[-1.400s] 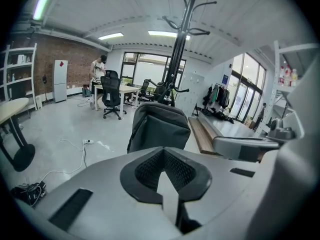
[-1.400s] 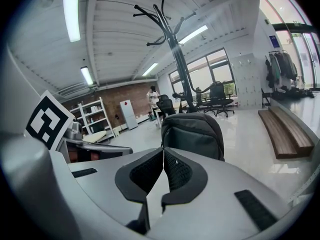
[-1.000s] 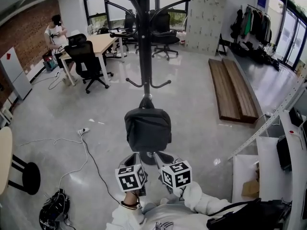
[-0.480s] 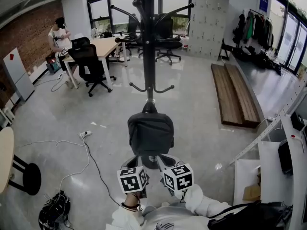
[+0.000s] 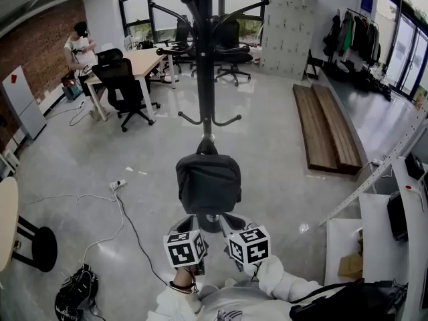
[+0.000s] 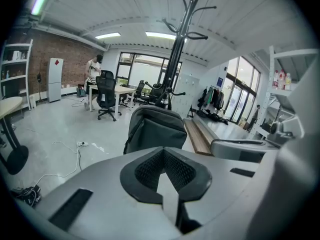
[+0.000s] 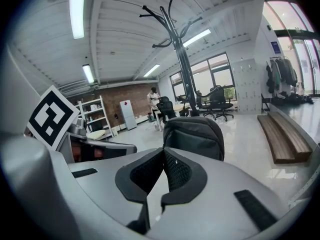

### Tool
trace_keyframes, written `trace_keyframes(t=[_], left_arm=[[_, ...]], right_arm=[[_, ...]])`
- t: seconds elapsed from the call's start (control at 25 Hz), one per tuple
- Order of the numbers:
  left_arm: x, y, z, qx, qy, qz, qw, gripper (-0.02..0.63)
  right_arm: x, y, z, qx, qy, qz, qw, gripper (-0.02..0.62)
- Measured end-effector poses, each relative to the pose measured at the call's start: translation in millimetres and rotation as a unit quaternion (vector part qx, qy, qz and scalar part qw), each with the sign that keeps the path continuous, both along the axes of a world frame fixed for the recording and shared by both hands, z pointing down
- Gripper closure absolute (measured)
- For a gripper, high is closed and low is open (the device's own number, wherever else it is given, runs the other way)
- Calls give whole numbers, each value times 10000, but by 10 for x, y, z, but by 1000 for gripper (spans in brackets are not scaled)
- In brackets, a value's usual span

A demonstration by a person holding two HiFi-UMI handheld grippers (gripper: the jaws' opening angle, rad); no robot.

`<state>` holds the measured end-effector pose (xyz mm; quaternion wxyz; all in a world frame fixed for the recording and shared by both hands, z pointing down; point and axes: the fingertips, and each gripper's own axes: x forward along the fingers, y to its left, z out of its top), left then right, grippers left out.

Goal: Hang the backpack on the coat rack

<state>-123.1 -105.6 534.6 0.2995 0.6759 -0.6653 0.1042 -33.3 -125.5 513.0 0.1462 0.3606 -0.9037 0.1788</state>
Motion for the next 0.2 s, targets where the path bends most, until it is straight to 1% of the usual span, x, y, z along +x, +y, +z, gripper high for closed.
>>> trace_keyframes(t=[0.2], left_arm=[[12, -21, 18, -9, 18, -5, 10000, 603]], right_arm=[[22, -10, 28, -14, 21, 16, 10000, 583]])
